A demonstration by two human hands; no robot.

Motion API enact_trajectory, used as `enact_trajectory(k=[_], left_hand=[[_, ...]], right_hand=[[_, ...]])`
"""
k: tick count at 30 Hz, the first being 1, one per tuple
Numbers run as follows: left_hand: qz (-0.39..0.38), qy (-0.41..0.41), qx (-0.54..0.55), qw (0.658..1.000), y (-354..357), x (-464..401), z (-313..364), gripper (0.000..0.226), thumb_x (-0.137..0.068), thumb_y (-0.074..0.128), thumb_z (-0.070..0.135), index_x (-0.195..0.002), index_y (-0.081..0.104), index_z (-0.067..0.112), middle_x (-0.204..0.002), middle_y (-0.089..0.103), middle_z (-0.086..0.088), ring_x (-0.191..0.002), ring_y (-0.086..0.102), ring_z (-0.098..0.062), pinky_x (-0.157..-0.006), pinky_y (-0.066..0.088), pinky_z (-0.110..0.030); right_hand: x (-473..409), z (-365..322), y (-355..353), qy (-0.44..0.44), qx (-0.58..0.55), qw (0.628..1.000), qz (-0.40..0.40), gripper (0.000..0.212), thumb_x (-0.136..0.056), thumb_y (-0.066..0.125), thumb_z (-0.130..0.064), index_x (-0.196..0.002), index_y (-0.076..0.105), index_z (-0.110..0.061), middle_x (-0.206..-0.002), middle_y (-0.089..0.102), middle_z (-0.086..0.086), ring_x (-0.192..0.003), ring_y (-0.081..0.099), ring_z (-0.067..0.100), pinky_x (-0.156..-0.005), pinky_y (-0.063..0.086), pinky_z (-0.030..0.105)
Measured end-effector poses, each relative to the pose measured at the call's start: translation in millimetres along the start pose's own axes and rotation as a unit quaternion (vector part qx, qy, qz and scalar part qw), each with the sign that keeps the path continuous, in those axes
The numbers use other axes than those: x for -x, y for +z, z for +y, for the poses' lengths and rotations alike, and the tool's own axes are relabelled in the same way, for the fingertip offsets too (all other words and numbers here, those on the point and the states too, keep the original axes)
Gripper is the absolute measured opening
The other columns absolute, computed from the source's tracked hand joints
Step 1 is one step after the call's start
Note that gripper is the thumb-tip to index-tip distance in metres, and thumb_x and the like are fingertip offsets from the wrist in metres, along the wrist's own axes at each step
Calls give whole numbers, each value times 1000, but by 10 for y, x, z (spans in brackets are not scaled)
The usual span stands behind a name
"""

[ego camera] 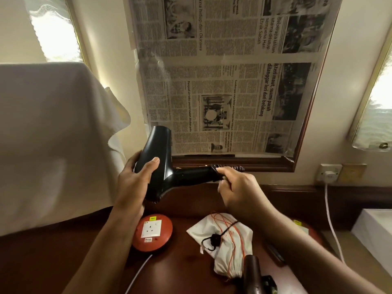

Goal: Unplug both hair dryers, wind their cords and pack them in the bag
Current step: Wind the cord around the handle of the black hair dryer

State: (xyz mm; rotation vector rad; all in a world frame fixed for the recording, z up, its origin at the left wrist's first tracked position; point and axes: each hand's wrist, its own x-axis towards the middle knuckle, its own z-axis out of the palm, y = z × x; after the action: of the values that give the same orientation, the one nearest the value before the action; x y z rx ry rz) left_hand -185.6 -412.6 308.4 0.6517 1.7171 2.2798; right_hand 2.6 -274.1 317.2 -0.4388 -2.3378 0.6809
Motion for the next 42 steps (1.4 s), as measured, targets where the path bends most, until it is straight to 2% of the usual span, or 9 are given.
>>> enact_trajectory(k=[3, 7, 10, 13, 16, 22, 28, 36, 42], left_hand=[[14, -12, 9, 1000, 24, 13, 23, 65, -60, 80, 46, -120, 62, 31, -107, 71, -7, -97, 69, -31, -85, 54, -57], [25, -39, 33, 998, -9, -22, 51, 46, -73, 77, 37, -117, 65, 29, -103, 71, -3, -96, 69, -26, -81, 57, -49], [15, -55, 55, 997, -22, -13, 75, 34, -82, 71, 27, -116, 66, 24, -99, 72, -1, -93, 69, -21, -71, 56, -36], [16, -79, 62, 995, -40, 15, 79, 33, -80, 72, 32, -112, 67, 27, -103, 71, -5, -97, 68, -28, -76, 56, -43], [12, -87, 79, 993, -35, 22, 80, 26, -81, 70, 30, -107, 67, 26, -95, 72, -5, -91, 68, -29, -77, 55, -45], [-2, -115, 111, 987, -51, 36, 108, 20, -83, 67, 29, -103, 66, 24, -94, 69, -6, -89, 66, -30, -80, 55, -45], [-10, -106, 108, 988, -70, 44, 139, 26, -82, 67, 27, -108, 66, 22, -85, 72, -3, -78, 69, -25, -65, 55, -35], [-41, -128, 126, 983, -59, 76, 213, 37, -78, 68, 29, -112, 64, 18, -95, 71, -8, -85, 69, -27, -76, 57, -39], [-76, -120, 127, 982, -108, 84, 215, 52, -68, 70, 32, -118, 65, 16, -97, 72, -7, -83, 71, -25, -61, 58, -32]], right_hand=[[62, 39, 129, 89, -153, 984, 11, 10, -95, 50, -10, -98, 59, -13, -61, 61, 0, -46, 48, 11, -46, 42, 26], [124, 149, 291, 209, -412, 881, -98, 29, -102, 39, -24, -85, 55, -7, -48, 38, 1, -35, 24, 10, -38, 16, 18], [158, 237, 346, 219, -507, 824, -128, 34, -99, 40, -30, -81, 58, -7, -50, 29, 0, -38, 17, 9, -40, 12, 17], [197, 287, 385, 188, -577, 779, -158, 27, -95, 44, -22, -92, 62, -4, -58, 33, 3, -45, 20, 12, -41, 18, 19], [216, 338, 459, 170, -614, 752, -169, 25, -94, 43, -11, -105, 63, -2, -63, 40, 4, -48, 28, 11, -44, 26, 21], [245, 406, 505, 201, -581, 762, -201, 31, -95, 45, -27, -87, 63, -4, -55, 32, 3, -41, 17, 10, -42, 11, 19], [254, 580, 559, 196, -645, 694, -252, 26, -95, 48, -20, -101, 62, 1, -60, 33, 2, -48, 18, 11, -41, 18, 21], [127, 713, 622, 219, -489, 812, -233, 49, -86, 54, -48, -81, 65, 0, -51, 24, 0, -43, 16, 11, -45, 11, 23], [-44, 796, 509, 196, -466, 824, -256, 31, -92, 50, -32, -86, 64, -5, -55, 27, -2, -47, 21, 10, -44, 18, 21]])
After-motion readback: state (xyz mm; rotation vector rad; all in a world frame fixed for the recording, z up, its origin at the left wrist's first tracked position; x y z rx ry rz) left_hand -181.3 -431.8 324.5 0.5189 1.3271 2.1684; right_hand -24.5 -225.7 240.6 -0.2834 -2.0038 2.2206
